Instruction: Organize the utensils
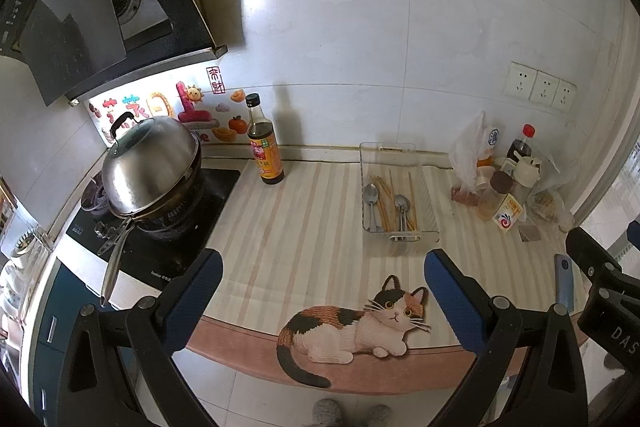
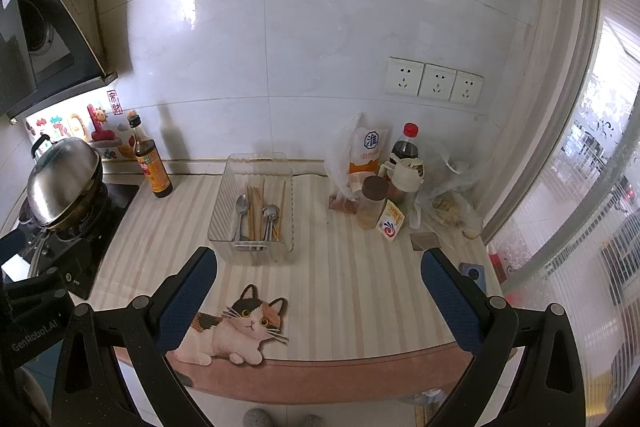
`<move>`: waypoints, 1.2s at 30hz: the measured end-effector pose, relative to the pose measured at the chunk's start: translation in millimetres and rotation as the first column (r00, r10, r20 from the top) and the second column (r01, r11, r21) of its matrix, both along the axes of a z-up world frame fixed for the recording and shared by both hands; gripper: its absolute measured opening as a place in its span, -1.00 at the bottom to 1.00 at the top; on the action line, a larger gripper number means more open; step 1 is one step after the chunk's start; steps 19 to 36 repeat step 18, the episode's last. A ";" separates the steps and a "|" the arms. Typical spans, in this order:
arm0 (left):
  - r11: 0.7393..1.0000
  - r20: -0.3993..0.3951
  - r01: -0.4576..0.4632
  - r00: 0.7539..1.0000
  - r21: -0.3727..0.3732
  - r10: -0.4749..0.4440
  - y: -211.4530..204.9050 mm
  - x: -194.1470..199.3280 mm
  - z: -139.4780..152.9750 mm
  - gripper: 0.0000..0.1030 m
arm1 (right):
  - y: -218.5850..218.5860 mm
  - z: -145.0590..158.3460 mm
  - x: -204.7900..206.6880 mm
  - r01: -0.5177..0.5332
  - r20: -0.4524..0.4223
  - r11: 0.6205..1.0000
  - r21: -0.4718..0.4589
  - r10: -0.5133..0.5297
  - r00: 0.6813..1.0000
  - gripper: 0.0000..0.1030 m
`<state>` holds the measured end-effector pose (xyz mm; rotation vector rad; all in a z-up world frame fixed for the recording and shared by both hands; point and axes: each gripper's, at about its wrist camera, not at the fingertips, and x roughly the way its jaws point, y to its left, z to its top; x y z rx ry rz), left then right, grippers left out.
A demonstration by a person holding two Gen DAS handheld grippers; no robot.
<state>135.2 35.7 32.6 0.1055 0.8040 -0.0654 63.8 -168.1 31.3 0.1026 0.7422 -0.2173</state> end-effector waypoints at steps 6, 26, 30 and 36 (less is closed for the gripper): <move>1.000 0.006 0.006 1.000 0.003 -0.006 -0.4 1.2 0.2 1.00 | 1.1 1.2 1.7 0.008 0.001 1.000 -0.003 -0.008 1.000 1.00; 1.000 0.000 0.016 1.000 -0.008 -0.016 -1.0 3.9 -1.9 1.00 | 3.5 0.9 3.2 0.023 0.000 1.000 -0.002 -0.023 1.000 1.00; 1.000 0.000 0.016 1.000 -0.008 -0.016 -1.0 3.9 -1.9 1.00 | 3.5 0.9 3.2 0.023 0.000 1.000 -0.002 -0.023 1.000 1.00; 1.000 0.000 0.016 1.000 -0.008 -0.016 -1.0 3.9 -1.9 1.00 | 3.5 0.9 3.2 0.023 0.000 1.000 -0.002 -0.023 1.000 1.00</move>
